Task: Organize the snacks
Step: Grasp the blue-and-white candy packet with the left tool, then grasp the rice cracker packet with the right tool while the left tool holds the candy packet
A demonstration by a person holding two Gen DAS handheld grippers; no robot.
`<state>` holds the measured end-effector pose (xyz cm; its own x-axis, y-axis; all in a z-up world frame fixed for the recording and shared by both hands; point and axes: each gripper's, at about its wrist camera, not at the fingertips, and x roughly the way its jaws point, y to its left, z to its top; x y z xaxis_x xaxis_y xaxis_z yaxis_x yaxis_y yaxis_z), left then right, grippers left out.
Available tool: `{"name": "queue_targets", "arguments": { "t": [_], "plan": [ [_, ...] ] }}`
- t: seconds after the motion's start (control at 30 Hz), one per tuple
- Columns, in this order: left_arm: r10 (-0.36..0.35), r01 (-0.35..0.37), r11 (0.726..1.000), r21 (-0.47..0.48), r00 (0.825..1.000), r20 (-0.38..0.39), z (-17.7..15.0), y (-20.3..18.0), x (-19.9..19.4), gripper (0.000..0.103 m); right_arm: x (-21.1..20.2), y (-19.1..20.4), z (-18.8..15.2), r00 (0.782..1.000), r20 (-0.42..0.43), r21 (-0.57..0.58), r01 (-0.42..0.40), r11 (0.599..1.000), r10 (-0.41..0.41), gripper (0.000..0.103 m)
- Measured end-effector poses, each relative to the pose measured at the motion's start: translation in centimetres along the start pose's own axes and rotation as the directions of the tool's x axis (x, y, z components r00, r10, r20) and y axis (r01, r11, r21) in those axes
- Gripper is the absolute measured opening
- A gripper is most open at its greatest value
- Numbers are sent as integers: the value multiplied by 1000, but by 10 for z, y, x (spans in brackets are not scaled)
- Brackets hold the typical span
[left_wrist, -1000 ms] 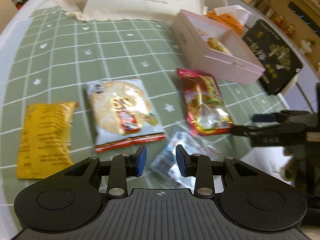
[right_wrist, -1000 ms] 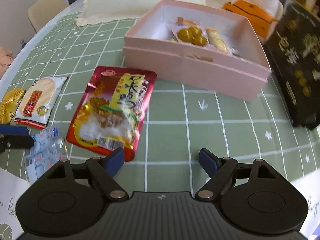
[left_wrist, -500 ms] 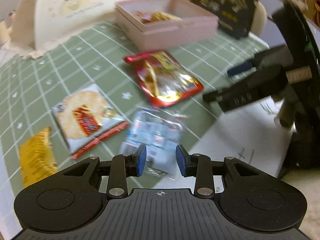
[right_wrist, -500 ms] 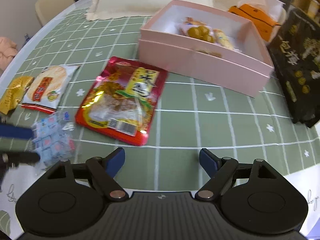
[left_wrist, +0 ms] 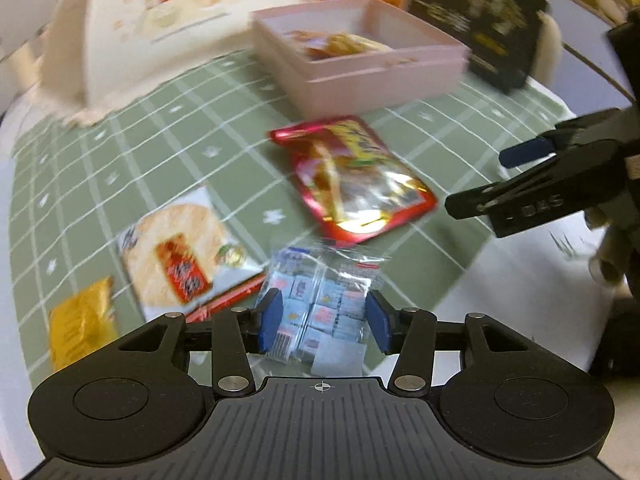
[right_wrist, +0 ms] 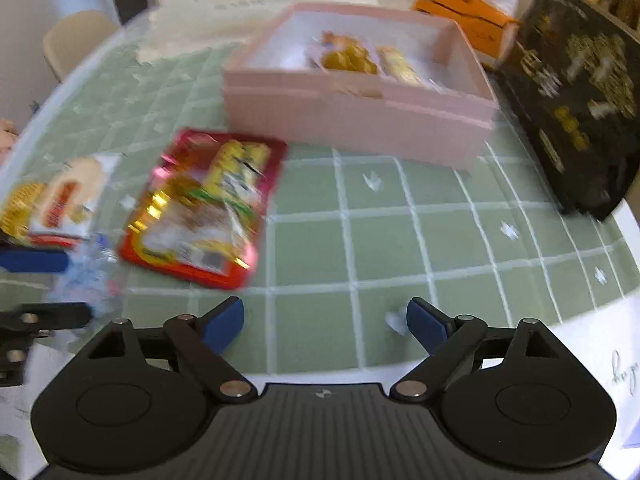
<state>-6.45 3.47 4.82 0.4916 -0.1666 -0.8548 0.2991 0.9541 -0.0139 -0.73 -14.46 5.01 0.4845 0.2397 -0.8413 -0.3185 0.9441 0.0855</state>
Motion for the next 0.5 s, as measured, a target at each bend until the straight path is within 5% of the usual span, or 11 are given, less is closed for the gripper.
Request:
{"name": "queue_targets", "arguments": {
  "t": [0.13,0.3,0.5],
  "plan": [
    [8,-2,993,-121,999,44,-16,26,-22,49,1,41,37,992,30,-55,-118,992,119,90],
    [53,-29,948,-318,996,66,-45,70,-53,47,37,111,78,967,-64,-58,-248,967,245,90],
    [71,-38,906,-421,996,62,-74,94,-69,47,84,168,99,962,-171,-44,-223,974,212,90]
  ]
}}
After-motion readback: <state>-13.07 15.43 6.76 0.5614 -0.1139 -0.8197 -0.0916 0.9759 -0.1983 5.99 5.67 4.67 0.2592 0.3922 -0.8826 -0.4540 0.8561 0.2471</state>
